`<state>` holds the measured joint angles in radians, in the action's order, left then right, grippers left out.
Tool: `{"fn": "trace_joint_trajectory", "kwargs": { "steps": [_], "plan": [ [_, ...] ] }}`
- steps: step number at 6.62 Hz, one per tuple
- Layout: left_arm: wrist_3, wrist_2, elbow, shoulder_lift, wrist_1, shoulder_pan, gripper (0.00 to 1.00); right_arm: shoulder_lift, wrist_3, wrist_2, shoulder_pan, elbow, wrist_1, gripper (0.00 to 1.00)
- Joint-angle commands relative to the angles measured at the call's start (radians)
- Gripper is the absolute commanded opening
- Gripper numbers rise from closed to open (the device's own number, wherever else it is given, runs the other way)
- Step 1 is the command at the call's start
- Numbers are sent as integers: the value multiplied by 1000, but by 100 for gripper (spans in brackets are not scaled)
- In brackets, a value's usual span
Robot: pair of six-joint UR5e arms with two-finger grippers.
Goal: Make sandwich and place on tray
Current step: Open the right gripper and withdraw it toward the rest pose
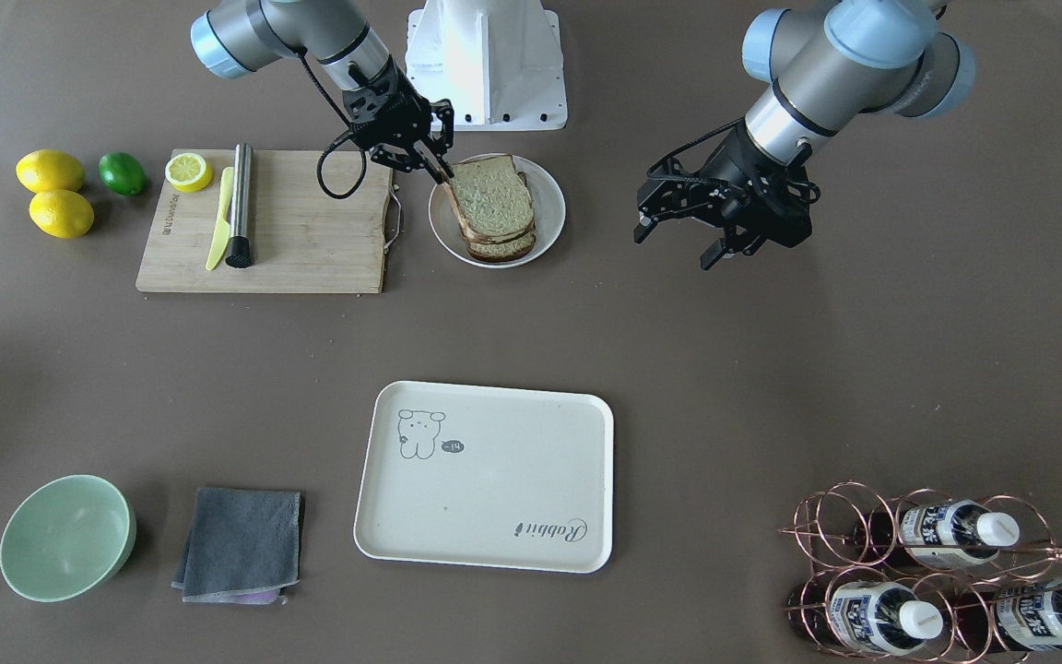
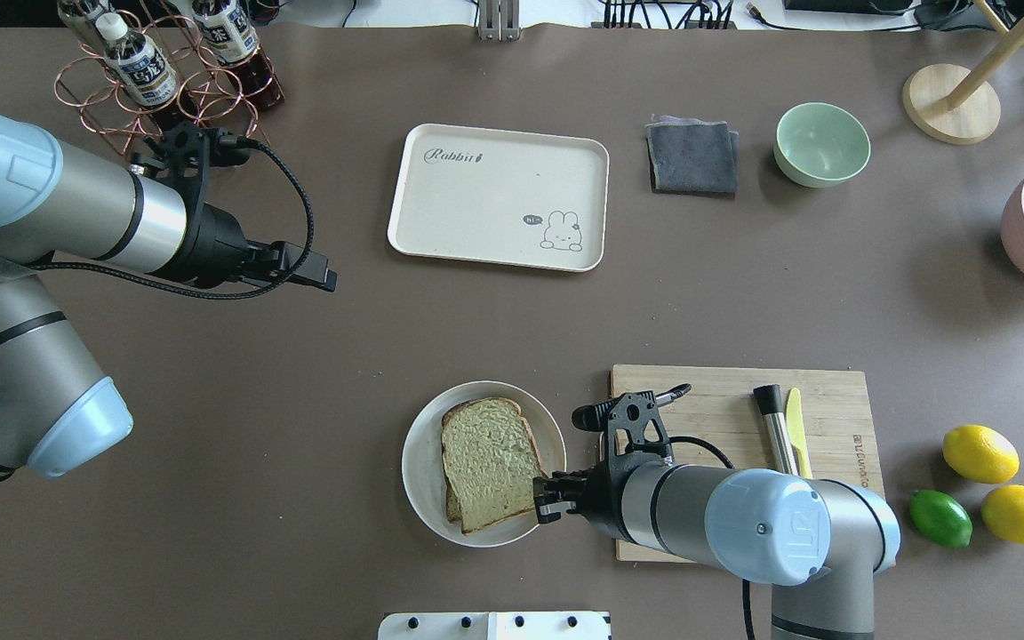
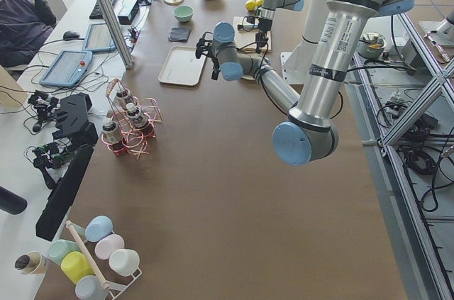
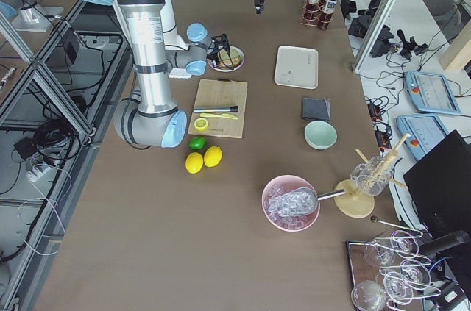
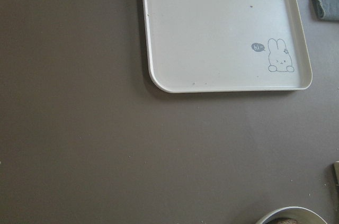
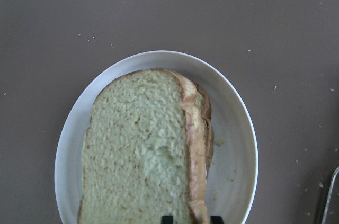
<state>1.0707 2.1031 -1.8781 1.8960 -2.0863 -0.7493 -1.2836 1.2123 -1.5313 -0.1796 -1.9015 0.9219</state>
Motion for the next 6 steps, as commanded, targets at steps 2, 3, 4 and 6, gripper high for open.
{"fn": "trace_joint_trajectory", "kwargs": {
  "steps": [2,3,4,6],
  "plan": [
    [0,0,-1,0,-1,4,98,-23,12,4,-65,-28,9,100],
    [2,-2,-3,0,0,21,98,-64,21,-106,-168,-27,11,100],
    [3,-27,-7,-1,-1,45,98,-109,21,-232,-292,-10,14,100],
    [101,-92,-4,-3,-41,132,98,-120,-85,-399,-514,50,194,100]
  ]
}}
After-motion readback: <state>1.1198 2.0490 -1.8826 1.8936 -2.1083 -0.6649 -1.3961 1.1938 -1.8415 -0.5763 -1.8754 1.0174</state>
